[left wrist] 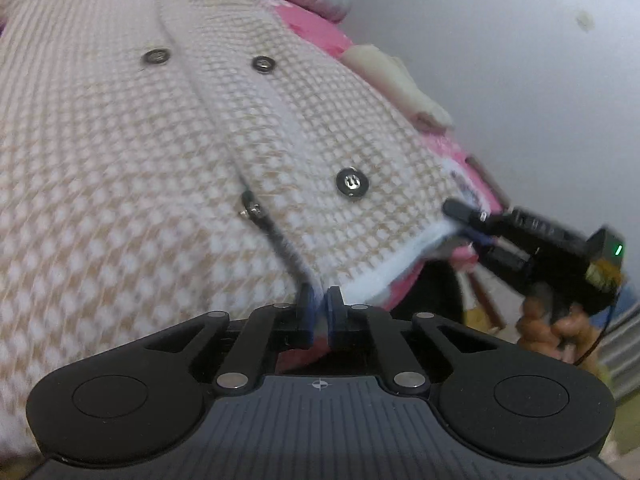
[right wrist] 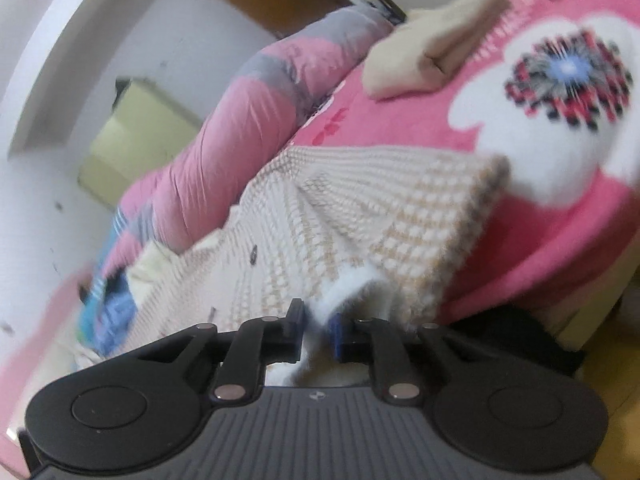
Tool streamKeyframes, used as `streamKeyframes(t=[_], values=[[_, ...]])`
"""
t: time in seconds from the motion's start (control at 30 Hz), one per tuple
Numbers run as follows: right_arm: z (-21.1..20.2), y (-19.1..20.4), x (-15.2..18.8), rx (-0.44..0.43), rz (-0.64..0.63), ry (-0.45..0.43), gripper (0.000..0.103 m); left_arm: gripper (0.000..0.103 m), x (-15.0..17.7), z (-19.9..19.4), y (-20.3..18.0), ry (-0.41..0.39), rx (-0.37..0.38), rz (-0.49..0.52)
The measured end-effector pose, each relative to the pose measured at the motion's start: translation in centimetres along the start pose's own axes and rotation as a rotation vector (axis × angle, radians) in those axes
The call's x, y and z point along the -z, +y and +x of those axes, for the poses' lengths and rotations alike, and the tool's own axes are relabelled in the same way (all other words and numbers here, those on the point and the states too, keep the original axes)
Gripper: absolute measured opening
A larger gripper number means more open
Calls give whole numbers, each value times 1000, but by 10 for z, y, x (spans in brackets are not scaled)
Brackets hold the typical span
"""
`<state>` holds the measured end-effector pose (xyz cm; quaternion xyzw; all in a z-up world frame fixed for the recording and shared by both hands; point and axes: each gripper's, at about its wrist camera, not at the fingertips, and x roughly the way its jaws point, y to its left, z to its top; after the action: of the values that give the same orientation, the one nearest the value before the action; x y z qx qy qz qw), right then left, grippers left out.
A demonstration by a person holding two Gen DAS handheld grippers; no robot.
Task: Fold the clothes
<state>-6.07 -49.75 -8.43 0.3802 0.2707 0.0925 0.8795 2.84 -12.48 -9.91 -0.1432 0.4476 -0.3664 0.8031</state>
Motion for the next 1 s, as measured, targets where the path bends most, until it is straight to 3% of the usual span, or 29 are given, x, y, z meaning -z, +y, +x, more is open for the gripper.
streamKeyframes(t=[0.03, 0.1, 0.17, 0.2, 0.3, 0.4, 0.47, 0.53, 0.67, 0.73, 0.77, 0.8, 0.83, 0.9, 1.0], values=[[-2, 2, 0, 5, -25, 9, 23, 6, -1, -7, -1, -19, -5, 8], [-5, 7, -1, 16, -76, 26, 44, 15, -3, -23, -3, -68, -28, 35], [-12, 13, 0, 32, -147, 37, 46, 20, -8, -37, -7, -117, -43, 70], [-19, 18, 1, 44, -200, 37, 52, 21, -11, -38, -10, -130, -40, 81], [-51, 23, 0, 116, -319, -63, 67, 26, -21, -31, -24, -148, -31, 129], [-79, 17, -8, 177, -333, -180, 68, 26, -26, -5, -45, -150, -51, 236], [-79, -3, -22, 191, -211, -198, 68, 26, -26, 15, -55, -136, -92, 293], [-62, -26, -36, 177, -70, -172, 66, 26, -23, 30, -57, -116, -140, 327], [-14, -51, -52, 220, -3, -101, 62, 26, -16, 39, -46, -87, -191, 325], [8, -59, -54, 230, 10, -69, 53, 26, -13, 36, -43, -97, -180, 312], [11, -59, -56, 232, -1, -69, 41, 26, -12, 34, -41, -99, -175, 303], [13, -58, -58, 232, -17, -73, 19, 26, -12, 33, -39, -101, -171, 294], [14, -57, -59, 232, -33, -77, 10, 26, -11, 33, -39, -102, -168, 287], [8, -50, -73, 234, -75, -128, 9, 26, -10, 32, -39, -105, -162, 275], [-2, -39, -108, 305, -193, -255, 9, 26, -9, 32, -39, -106, -162, 285]])
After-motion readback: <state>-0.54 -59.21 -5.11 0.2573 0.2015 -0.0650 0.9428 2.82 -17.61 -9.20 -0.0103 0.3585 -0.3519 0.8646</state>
